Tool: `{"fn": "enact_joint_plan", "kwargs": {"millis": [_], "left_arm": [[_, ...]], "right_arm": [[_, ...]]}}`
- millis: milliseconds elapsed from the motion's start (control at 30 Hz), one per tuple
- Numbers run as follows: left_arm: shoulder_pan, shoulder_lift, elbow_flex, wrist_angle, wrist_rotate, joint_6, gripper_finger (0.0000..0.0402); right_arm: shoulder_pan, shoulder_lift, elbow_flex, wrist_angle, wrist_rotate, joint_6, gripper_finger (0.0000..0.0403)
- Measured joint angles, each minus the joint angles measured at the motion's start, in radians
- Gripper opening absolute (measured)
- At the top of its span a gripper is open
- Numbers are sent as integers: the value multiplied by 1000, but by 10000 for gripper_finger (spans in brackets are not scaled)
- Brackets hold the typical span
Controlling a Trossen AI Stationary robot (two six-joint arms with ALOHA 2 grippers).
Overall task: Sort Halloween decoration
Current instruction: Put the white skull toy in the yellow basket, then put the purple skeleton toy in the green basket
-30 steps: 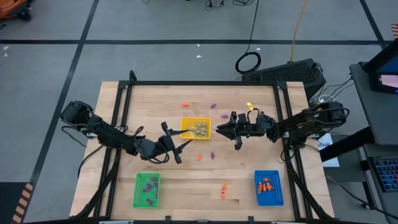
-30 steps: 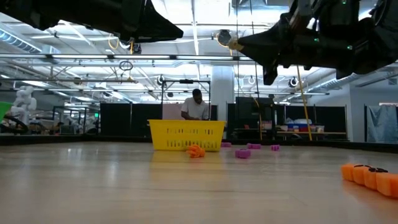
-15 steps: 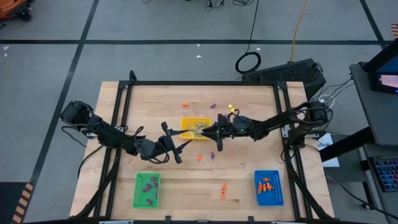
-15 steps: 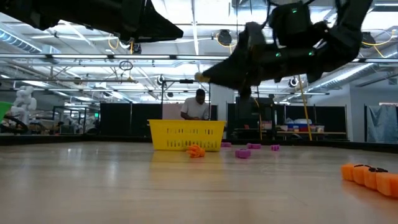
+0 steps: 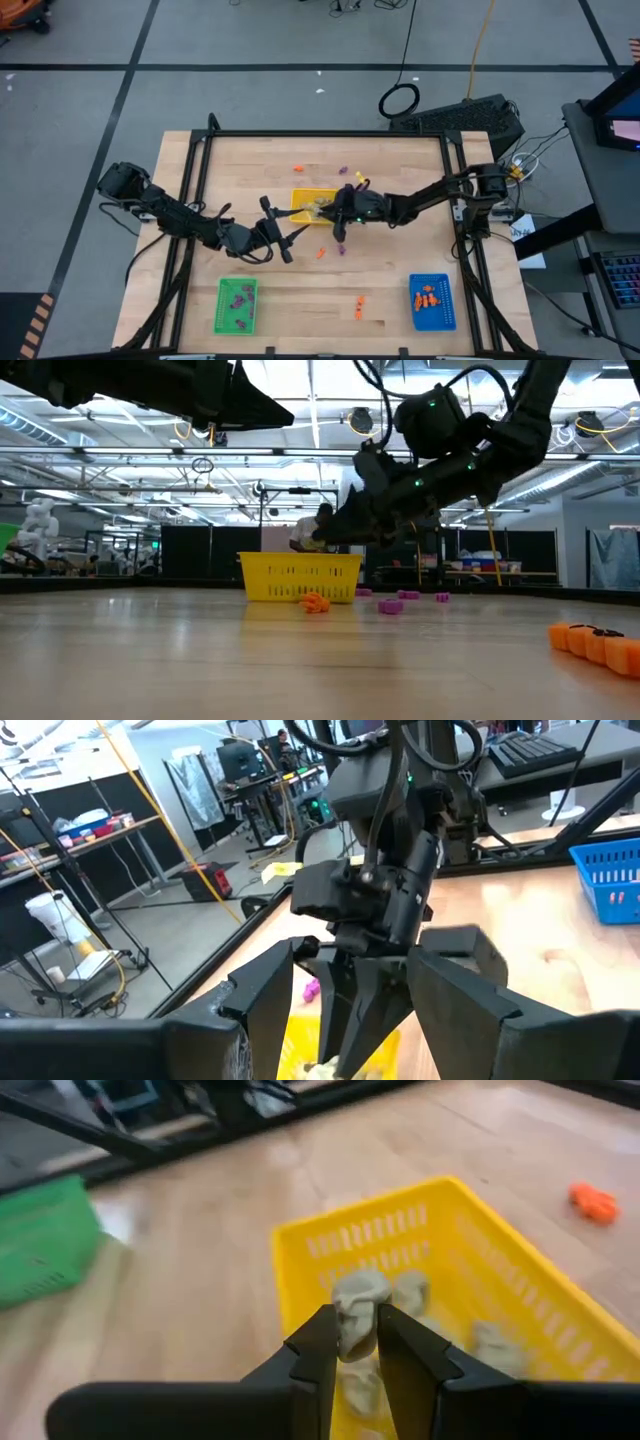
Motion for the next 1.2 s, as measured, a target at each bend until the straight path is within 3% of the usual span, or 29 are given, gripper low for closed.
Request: {"fn": "enact_joint_plan", "kwargs": {"millis": [300,533,667,933,1200], "left_arm": [[0,0,0,0,0,0,203],[0,0,0,0,0,0,203],[0,0,0,0,0,-1,203],[0,0,0,-3,0,-7,203],[-32,0,50,-55,-27,-39,203]], "right_arm": [[2,0,49,-151,98,-21,59],[4,-13,49,-150,102,-29,59],[21,-82,49,-171,102,-73,60],[124,-285,49,-432,166,-156,60],[283,-312,49,-559,182,-126,60]]}}
